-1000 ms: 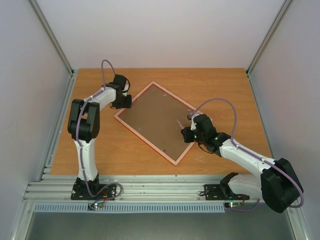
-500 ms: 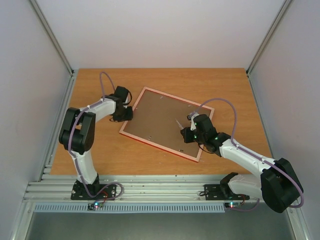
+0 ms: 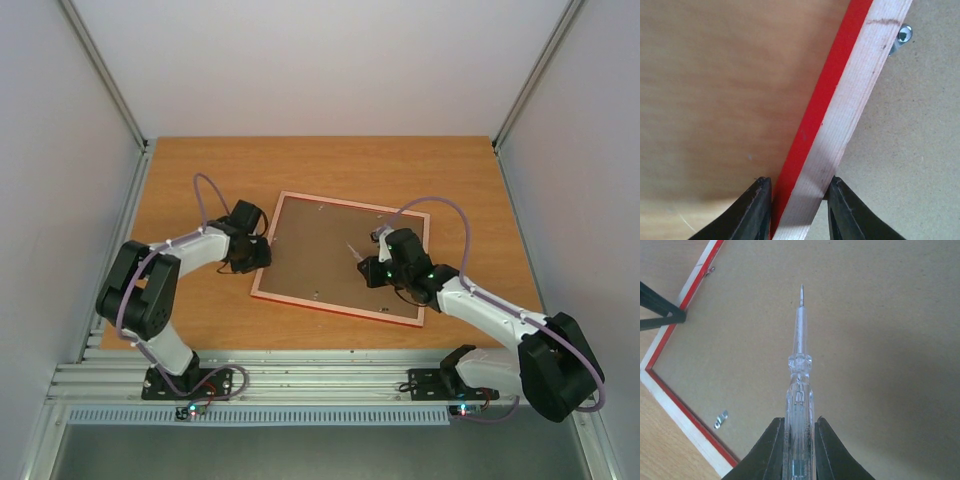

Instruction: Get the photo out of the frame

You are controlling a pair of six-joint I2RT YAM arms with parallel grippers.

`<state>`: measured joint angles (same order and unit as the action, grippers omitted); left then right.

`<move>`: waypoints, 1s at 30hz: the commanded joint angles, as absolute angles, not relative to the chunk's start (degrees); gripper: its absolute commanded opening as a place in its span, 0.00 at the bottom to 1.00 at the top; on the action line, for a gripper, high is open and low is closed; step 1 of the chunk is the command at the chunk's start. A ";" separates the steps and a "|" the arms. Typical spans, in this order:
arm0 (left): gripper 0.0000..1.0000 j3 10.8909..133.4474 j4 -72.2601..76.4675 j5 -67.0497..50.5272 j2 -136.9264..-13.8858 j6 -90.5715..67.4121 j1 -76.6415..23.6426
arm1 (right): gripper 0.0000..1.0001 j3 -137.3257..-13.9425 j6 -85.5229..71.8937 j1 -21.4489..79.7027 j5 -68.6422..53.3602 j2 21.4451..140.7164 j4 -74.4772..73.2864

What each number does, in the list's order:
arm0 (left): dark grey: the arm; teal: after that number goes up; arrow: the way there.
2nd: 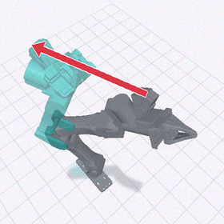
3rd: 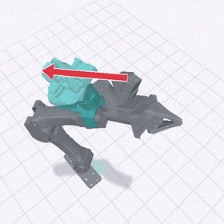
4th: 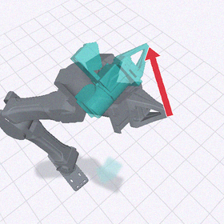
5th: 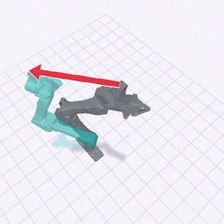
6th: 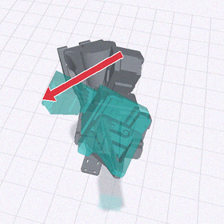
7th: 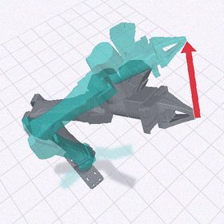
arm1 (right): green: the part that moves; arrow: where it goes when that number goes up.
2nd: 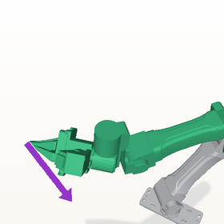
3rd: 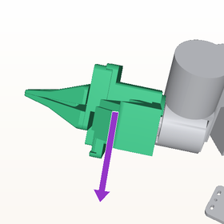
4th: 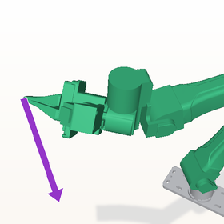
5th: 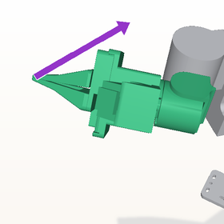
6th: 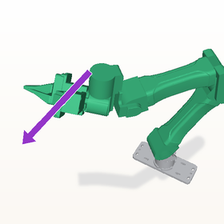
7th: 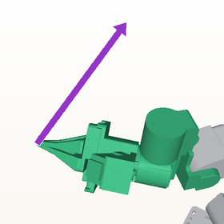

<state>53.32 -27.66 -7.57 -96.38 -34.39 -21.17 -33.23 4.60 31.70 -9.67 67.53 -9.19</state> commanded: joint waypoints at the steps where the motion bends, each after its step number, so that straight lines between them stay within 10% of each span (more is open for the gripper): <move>1: 0.32 48.66 -27.51 -11.71 -94.21 -38.99 -23.68 | 0.01 -34.63 5.73 31.53 -13.09 70.05 -7.67; 30: 0.51 57.77 -33.97 -3.56 -96.46 -27.20 -26.02 | 0.01 -45.62 5.14 35.51 -19.16 83.97 -9.70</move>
